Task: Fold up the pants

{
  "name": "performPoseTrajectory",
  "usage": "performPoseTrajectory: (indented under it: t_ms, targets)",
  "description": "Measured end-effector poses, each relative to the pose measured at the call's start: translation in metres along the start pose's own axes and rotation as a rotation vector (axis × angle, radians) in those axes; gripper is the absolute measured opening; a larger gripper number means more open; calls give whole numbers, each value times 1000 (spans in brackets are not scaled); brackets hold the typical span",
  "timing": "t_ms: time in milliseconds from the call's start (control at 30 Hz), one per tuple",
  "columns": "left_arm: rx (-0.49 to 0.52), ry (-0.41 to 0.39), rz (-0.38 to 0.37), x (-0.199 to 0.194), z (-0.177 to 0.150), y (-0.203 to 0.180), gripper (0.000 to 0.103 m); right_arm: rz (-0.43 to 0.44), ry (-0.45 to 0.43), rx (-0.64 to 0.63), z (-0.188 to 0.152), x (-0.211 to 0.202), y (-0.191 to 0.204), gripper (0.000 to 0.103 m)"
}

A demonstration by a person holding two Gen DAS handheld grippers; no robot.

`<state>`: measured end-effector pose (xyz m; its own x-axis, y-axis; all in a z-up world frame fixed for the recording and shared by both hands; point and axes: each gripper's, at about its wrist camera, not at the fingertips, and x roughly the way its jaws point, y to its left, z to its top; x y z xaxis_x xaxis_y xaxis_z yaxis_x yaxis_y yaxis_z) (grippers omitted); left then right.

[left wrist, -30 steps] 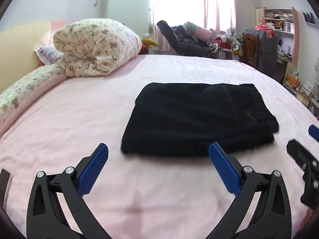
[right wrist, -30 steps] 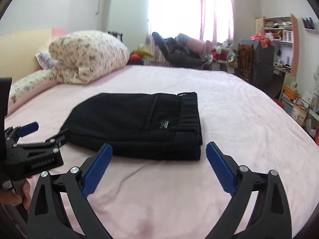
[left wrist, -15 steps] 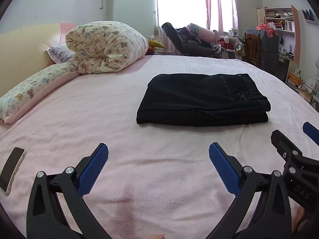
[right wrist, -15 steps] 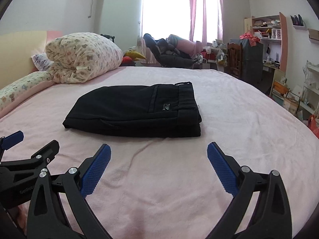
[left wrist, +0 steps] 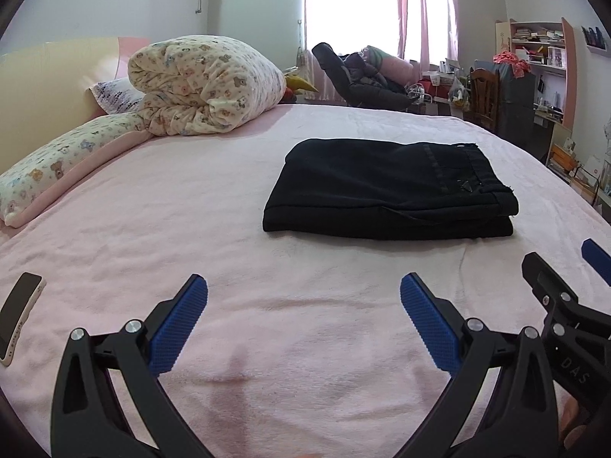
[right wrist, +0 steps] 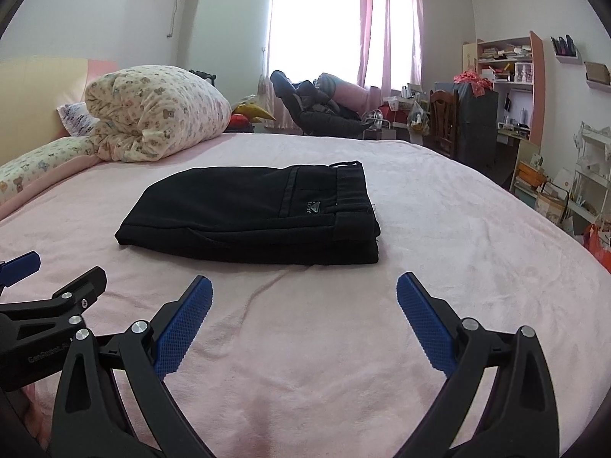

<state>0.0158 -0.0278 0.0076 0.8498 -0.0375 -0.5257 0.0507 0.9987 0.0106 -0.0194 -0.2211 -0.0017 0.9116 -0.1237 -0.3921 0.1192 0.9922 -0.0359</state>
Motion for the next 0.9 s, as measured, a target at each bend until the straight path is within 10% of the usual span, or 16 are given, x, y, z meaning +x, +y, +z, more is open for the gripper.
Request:
performPoseTrajectory:
  t_ms: [900]
  targets:
    - [39, 22, 24, 5, 0, -4, 101, 2, 3, 13, 1, 1, 0, 100]
